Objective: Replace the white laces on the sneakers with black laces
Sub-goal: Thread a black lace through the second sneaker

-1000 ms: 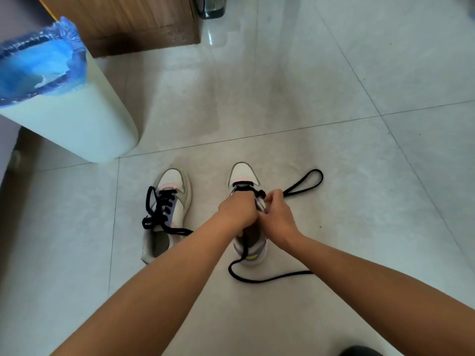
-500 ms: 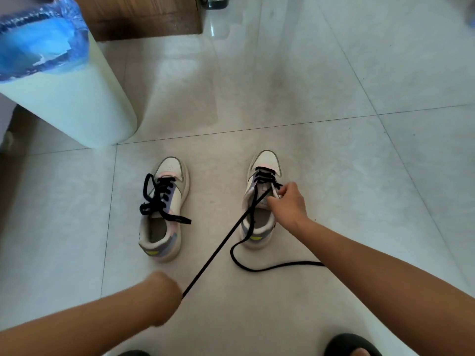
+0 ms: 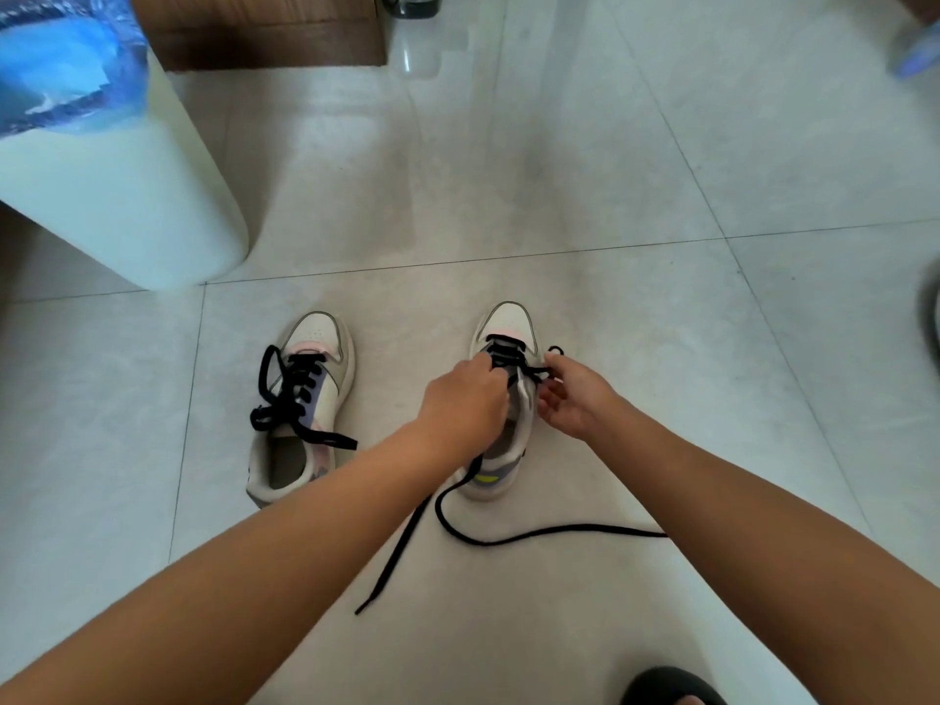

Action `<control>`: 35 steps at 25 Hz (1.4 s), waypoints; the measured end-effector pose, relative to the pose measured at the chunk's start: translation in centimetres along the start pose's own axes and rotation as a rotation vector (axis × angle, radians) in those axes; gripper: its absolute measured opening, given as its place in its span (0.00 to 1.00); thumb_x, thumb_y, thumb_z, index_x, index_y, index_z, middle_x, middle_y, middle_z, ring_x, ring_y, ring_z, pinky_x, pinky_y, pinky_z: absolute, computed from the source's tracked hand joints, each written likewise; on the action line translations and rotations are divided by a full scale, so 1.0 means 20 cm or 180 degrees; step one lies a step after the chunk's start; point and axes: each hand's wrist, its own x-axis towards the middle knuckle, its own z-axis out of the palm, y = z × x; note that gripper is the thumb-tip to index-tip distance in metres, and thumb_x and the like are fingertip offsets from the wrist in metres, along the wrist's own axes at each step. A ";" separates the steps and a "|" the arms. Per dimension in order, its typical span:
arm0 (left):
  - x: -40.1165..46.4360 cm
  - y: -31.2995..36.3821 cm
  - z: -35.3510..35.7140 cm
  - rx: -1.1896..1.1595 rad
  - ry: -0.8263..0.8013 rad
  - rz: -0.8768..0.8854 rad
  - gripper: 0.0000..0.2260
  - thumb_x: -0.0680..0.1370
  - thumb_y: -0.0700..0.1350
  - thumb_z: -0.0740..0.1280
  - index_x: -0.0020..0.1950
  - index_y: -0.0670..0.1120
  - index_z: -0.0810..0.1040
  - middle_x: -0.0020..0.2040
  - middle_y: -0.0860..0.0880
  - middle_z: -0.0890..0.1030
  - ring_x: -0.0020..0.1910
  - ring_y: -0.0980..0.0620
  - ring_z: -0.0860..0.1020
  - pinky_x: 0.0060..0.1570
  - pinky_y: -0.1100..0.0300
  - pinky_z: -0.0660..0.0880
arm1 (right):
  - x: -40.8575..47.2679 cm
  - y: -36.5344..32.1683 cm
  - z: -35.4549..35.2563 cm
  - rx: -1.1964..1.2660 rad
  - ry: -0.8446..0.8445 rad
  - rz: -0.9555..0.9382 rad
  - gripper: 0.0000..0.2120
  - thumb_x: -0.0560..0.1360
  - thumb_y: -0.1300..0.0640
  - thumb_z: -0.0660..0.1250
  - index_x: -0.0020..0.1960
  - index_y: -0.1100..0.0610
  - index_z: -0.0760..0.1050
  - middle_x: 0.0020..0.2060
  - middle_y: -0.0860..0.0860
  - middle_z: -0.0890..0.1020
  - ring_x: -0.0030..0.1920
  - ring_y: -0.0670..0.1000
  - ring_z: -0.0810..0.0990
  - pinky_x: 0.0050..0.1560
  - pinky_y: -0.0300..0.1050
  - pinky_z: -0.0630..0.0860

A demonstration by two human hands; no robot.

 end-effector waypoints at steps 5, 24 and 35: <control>0.10 0.07 0.06 0.0477 -0.0123 -0.0273 0.14 0.79 0.37 0.55 0.64 0.40 0.70 0.64 0.43 0.66 0.61 0.43 0.67 0.43 0.57 0.63 | -0.03 -0.14 -0.05 0.1111 -0.0614 -0.0160 0.08 0.77 0.61 0.60 0.39 0.57 0.70 0.31 0.51 0.74 0.33 0.49 0.73 0.40 0.42 0.71; 0.09 0.03 0.14 0.0585 0.0126 -0.0359 0.12 0.80 0.42 0.55 0.61 0.43 0.72 0.64 0.44 0.65 0.60 0.45 0.66 0.41 0.58 0.63 | -0.11 -0.25 -0.26 -0.1615 -0.0944 -0.1074 0.05 0.76 0.57 0.67 0.49 0.59 0.78 0.39 0.52 0.76 0.40 0.48 0.75 0.55 0.51 0.78; 0.11 -0.03 0.09 -0.1228 0.0173 -0.0502 0.10 0.79 0.46 0.59 0.50 0.41 0.77 0.54 0.42 0.69 0.56 0.43 0.68 0.56 0.55 0.67 | -0.25 0.20 -0.04 -0.2329 -0.0381 -0.1499 0.14 0.71 0.61 0.69 0.44 0.54 0.62 0.33 0.48 0.68 0.31 0.46 0.65 0.31 0.38 0.65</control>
